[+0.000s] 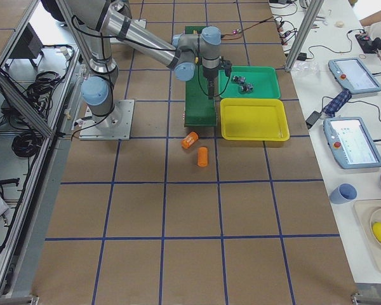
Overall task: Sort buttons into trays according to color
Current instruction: 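Move the right gripper back over the belt toward the yellow buttons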
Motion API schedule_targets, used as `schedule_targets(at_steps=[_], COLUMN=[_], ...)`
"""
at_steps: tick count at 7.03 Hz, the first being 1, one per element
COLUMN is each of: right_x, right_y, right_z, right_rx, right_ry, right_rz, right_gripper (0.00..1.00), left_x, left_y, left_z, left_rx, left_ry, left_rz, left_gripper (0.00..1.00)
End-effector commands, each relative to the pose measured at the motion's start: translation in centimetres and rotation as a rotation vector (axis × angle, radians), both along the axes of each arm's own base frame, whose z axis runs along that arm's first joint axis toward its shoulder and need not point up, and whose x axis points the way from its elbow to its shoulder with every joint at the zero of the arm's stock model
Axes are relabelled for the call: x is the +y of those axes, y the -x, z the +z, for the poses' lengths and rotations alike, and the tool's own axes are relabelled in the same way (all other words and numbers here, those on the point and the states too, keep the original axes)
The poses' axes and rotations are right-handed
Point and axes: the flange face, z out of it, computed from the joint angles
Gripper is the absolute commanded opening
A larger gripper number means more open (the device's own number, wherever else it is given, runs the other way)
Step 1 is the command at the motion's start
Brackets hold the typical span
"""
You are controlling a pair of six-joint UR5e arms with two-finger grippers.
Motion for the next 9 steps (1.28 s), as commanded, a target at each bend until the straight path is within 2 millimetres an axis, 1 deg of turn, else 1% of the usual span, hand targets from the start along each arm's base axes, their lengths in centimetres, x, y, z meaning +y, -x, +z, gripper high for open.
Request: schedule_targets(at_steps=[1,2,3,4,6,7,8,9], right_x=[0.0,0.0,0.0,-0.1,-0.4,-0.7,-1.0,-0.8], right_y=[-0.1,-0.1,-0.1,0.0,-0.4,-0.3,-0.3,-0.5], right_z=[-1.2,-1.1,-1.2,-1.5,-0.9,-0.5,0.1,0.2], right_rx=[-0.002,-0.002,-0.002,-0.003,-0.002,-0.002,0.0,-0.002], right_ry=[-0.005,-0.004,-0.007,-0.011,0.001,0.012,0.019,0.016], right_rz=[-0.005,-0.004,-0.005,-0.008,-0.004,-0.002,-0.002,0.001], right_gripper=[1.0,1.0,1.0,1.0,1.0,1.0,1.0,1.0], left_x=[-1.9,-3.2,-3.3,-3.0,-2.3,-2.4,-2.1,-2.1], left_y=[-0.6,-1.4,-0.9,-0.4,-0.2,-0.2,0.1,0.1], left_z=[0.8,0.2,-0.2,-1.0,-1.5,-1.4,-1.4,-1.2], left_rx=[-0.053,-0.118,-0.11,-0.104,-0.111,-0.119,-0.111,-0.118], left_ry=[-0.003,-0.016,-0.024,-0.04,-0.051,-0.046,-0.042,-0.039], left_rz=[0.015,0.013,0.024,0.017,0.014,0.067,0.158,0.174], left_gripper=[1.0,1.0,1.0,1.0,1.0,1.0,1.0,1.0])
